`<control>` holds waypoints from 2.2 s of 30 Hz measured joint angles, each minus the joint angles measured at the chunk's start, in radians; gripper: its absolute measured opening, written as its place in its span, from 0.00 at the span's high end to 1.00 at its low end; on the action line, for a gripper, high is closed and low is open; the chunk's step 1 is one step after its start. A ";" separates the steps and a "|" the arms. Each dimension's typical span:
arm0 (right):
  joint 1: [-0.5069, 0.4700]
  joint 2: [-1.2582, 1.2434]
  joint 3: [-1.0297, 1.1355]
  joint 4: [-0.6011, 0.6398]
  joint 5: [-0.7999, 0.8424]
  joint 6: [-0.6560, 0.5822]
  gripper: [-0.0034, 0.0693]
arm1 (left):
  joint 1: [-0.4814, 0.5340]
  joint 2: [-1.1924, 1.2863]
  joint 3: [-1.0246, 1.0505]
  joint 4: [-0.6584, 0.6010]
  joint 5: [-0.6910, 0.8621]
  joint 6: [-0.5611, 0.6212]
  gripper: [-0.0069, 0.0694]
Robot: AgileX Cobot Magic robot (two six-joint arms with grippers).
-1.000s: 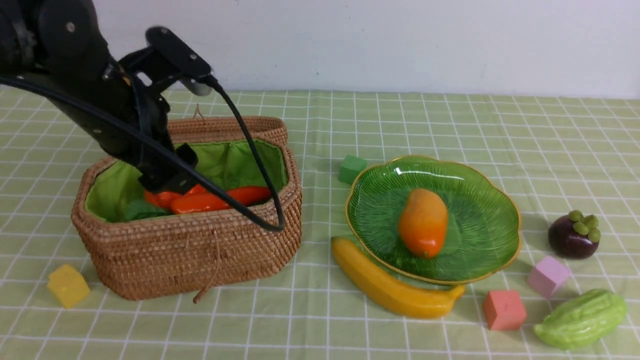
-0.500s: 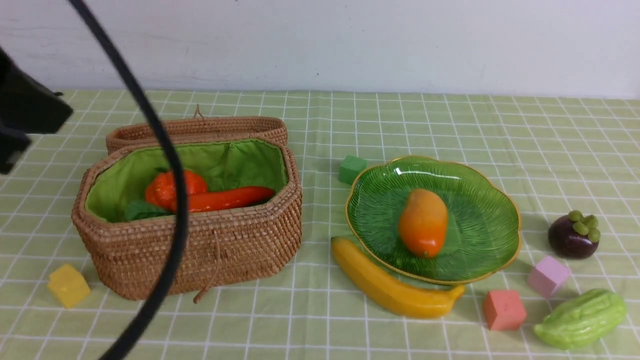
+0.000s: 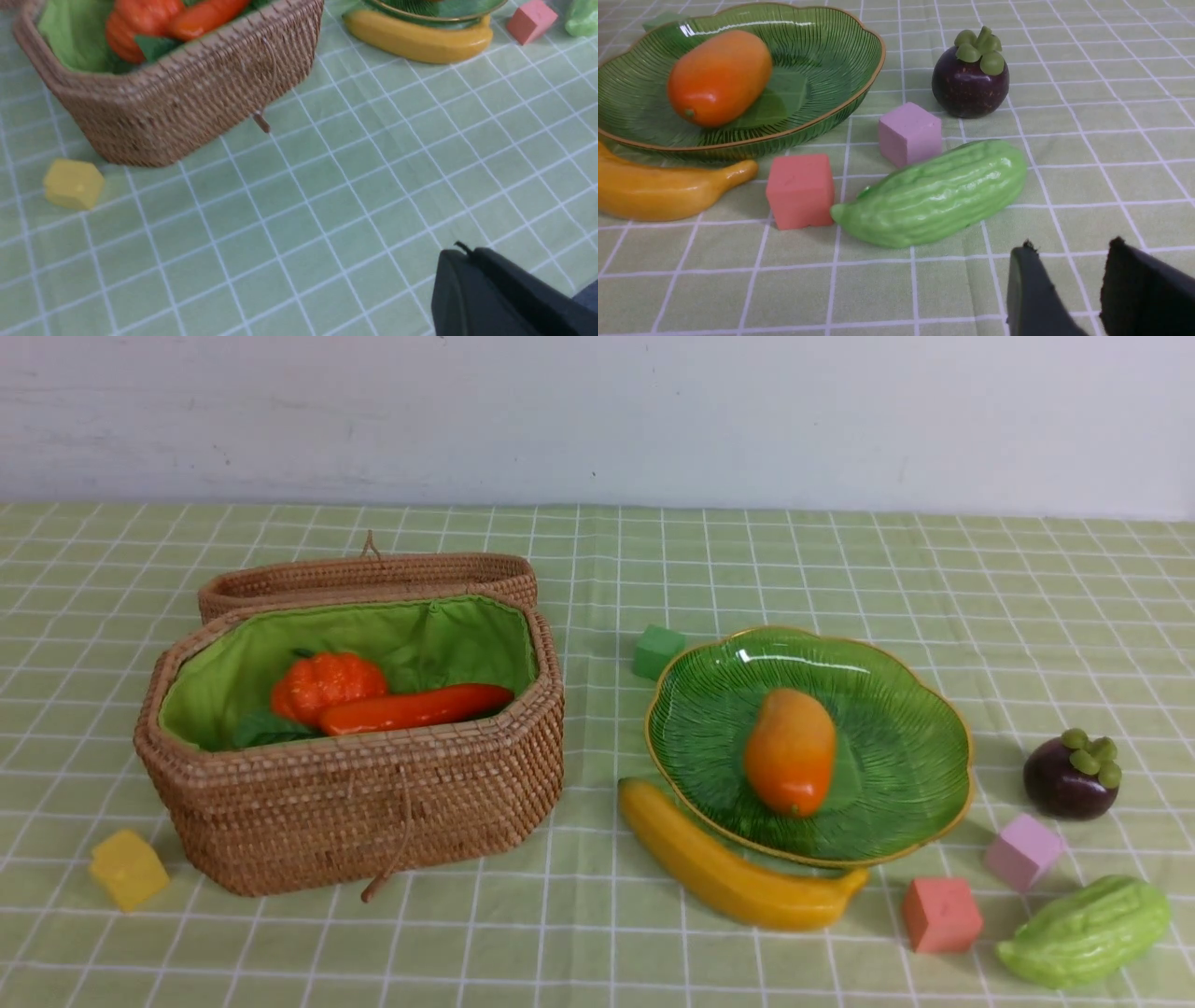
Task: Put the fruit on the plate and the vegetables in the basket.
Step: Take a chayote with your right arm and place it on the basket on the left.
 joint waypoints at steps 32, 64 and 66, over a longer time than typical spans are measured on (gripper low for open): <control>0.000 0.000 0.000 0.002 0.000 0.000 0.62 | 0.016 -0.451 0.650 0.226 -0.605 -0.021 0.93; 0.000 0.000 0.000 0.001 0.000 0.000 0.62 | 0.153 -0.451 0.848 0.197 -0.711 -0.133 0.91; 0.000 0.000 0.001 -0.024 -0.008 -0.009 0.62 | 0.153 -0.451 0.848 0.197 -0.711 -0.133 0.91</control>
